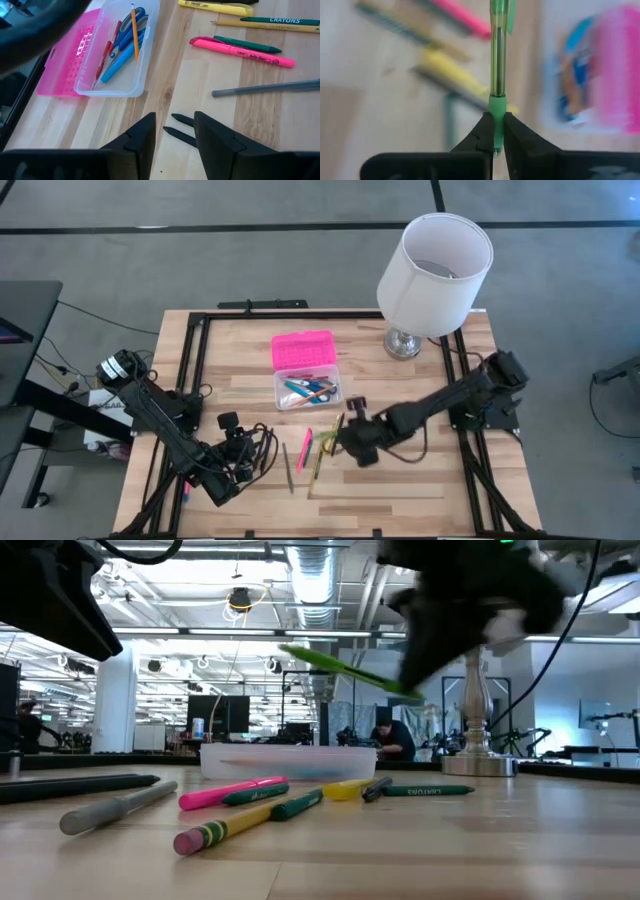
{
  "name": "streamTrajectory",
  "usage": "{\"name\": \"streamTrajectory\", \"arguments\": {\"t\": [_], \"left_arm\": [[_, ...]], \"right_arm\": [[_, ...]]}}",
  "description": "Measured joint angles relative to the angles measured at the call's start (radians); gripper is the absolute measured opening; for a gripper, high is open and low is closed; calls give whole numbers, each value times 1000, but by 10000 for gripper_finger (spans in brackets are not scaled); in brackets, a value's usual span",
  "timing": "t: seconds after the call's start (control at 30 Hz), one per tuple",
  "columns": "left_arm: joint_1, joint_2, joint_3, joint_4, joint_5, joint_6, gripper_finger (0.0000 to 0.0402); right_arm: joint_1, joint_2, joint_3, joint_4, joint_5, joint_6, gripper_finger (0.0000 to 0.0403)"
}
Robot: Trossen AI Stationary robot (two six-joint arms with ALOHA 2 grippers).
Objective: Pick & place school supplies into a supply box
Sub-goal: Put the green pen into the pink supply box
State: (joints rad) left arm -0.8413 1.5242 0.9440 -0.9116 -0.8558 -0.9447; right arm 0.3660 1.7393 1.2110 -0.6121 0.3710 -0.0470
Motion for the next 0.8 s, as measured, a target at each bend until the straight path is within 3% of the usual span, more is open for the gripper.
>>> {"name": "streamTrajectory", "arguments": {"t": [0.2,0.47,0.8], "left_arm": [[0,0,0,-6,-9,2,128],[0,0,0,-27,-22,6,128],[0,0,0,-52,-70,6,128]], "right_arm": [[-172,0,26,128,-3,-136,11],[-367,0,26,219,-129,-146,15],[-428,0,26,234,-223,-137,17]]}}
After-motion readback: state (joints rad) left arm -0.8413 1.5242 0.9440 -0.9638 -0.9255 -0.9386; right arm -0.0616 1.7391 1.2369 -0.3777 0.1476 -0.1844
